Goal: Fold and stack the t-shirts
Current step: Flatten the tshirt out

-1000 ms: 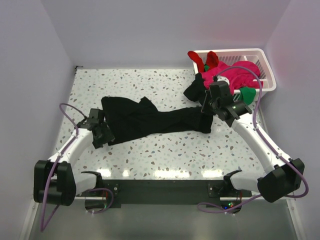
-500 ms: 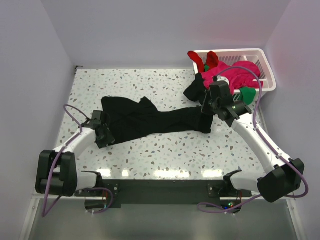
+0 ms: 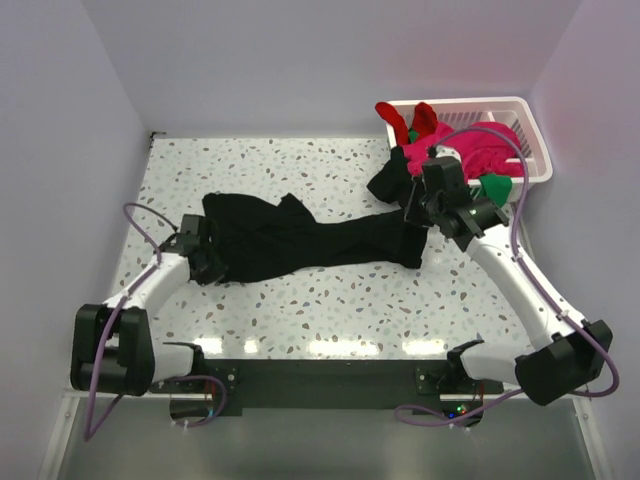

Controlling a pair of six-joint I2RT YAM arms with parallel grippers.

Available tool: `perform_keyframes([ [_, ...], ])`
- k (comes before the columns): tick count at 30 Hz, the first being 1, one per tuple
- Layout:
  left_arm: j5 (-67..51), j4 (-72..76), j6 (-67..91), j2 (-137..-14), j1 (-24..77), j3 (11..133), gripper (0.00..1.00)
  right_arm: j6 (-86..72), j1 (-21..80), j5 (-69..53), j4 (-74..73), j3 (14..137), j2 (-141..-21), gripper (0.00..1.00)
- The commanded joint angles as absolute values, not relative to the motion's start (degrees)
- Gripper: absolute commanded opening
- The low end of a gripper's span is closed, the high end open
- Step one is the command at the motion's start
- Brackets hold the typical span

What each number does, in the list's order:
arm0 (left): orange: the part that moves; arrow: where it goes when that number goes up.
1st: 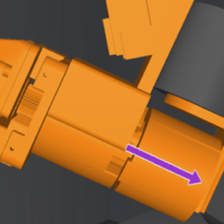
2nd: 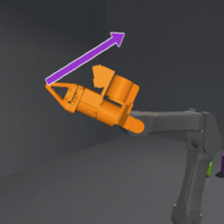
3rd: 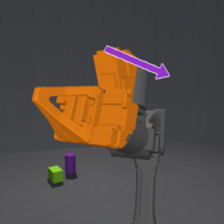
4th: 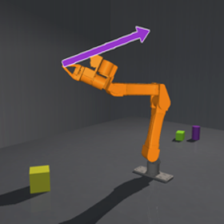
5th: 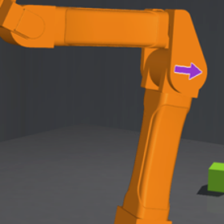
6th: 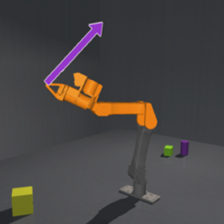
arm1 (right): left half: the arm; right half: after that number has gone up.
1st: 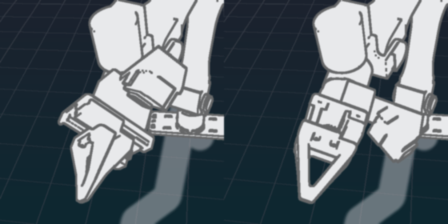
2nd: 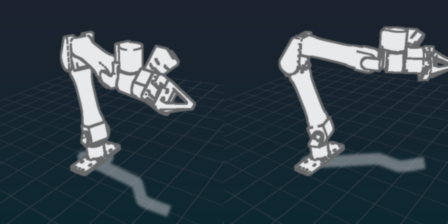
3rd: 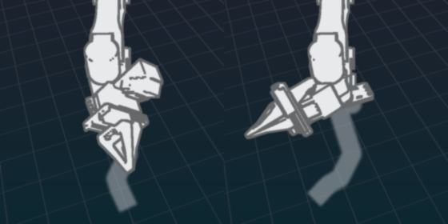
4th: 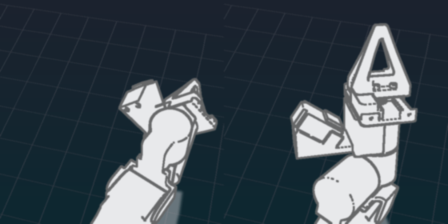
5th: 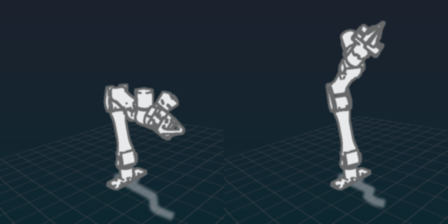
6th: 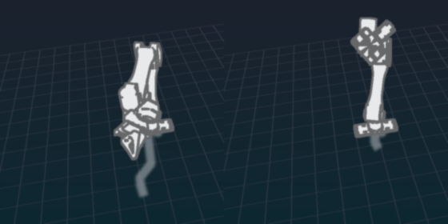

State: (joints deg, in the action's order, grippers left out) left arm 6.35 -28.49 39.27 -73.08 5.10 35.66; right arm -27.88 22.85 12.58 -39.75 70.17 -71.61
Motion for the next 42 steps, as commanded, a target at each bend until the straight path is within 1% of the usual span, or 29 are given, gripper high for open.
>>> perform_keyframes([
  [1,6.2,-30.7,37.2,-68.6,3.0,47.2,0.0,-23.8,22.8,14.8,-40.2,79.0,-71.6,0.0],
  [2,6.0,-31.4,37.0,-68.0,1.5,52.4,0.0,-23.0,22.9,14.9,-40.9,83.2,-72.2,0.0],
  [4,5.3,-33.5,36.4,-66.5,0.0,57.8,0.0,-20.8,22.8,15.2,-41.4,87.6,-74.2,0.0],
  [5,4.9,-34.0,36.2,-66.1,-2.4,63.0,0.0,-20.1,22.8,15.7,-41.9,92.2,-74.8,0.0],
  [7,3.6,-35.7,35.7,-65.2,-4.7,67.9,0.0,-18.4,22.8,16.3,-42.4,99.0,-76.5,0.0],
  [8,3.5,-36.4,35.5,-65.0,-6.5,72.8,0.0,-17.8,22.9,16.9,-42.9,101.2,-77.1,0.0],
  [13,6.4,-40.9,35.8,-64.3,-8.3,87.1,0.0,-13.5,22.9,17.9,-43.9,115.4,-78.6,0.0],
  [14,7.2,-41.3,36.0,-64.1,-8.3,91.6,0.0,-13.0,22.9,17.8,-43.8,117.1,-78.5,0.0],
  [16,9.8,-42.5,36.5,-63.5,-8.4,96.3,0.0,-11.5,22.8,17.2,-43.1,121.5,-77.3,0.0],
  [17,10.8,-43.0,36.5,-63.5,-8.4,101.4,0.0,-11.0,22.9,17.0,-42.7,122.7,-76.7,0.0],
  [19,14.3,-44.6,35.9,-63.1,-8.4,106.5,0.0,-9.5,22.9,16.1,-40.6,125.1,-75.2,0.0],
  [20,15.5,-45.0,35.6,-62.8,-8.4,111.5,0.0,-9.1,22.8,16.1,-39.5,125.5,-73.2,0.0],
  [23,20.8,-45.6,33.4,-61.5,-8.3,118.9,0.0,-8.0,22.9,15.7,-34.8,125.3,-69.4,0.0],
  [26,24.7,-44.4,31.1,-59.3,-8.3,122.0,0.0,-7.7,22.9,16.0,-32.2,126.5,-67.9,0.0],
  [30,25.1,-42.5,29.8,-57.7,-8.3,120.3,0.0,-8.1,22.9,14.3,-31.7,129.4,-70.6,0.0],
  [33,22.2,-40.7,30.8,-58.1,-8.3,113.8,0.0,-7.3,22.9,14.7,-30.2,128.7,-74.4,0.0],
  [34,19.9,-39.9,31.2,-58.4,-8.3,109.7,0.0,-7.1,22.9,14.8,-29.4,128.1,-75.7,0.0],
  [37,15.1,-37.5,31.5,-61.2,-8.3,104.9,0.0,-6.5,22.9,14.3,-27.8,128.3,-81.1,0.0],
  [42,8.9,-34.9,30.4,-69.3,-8.3,104.7,0.0,-6.2,22.8,14.1,-27.2,132.4,-90.3,0.0],
])
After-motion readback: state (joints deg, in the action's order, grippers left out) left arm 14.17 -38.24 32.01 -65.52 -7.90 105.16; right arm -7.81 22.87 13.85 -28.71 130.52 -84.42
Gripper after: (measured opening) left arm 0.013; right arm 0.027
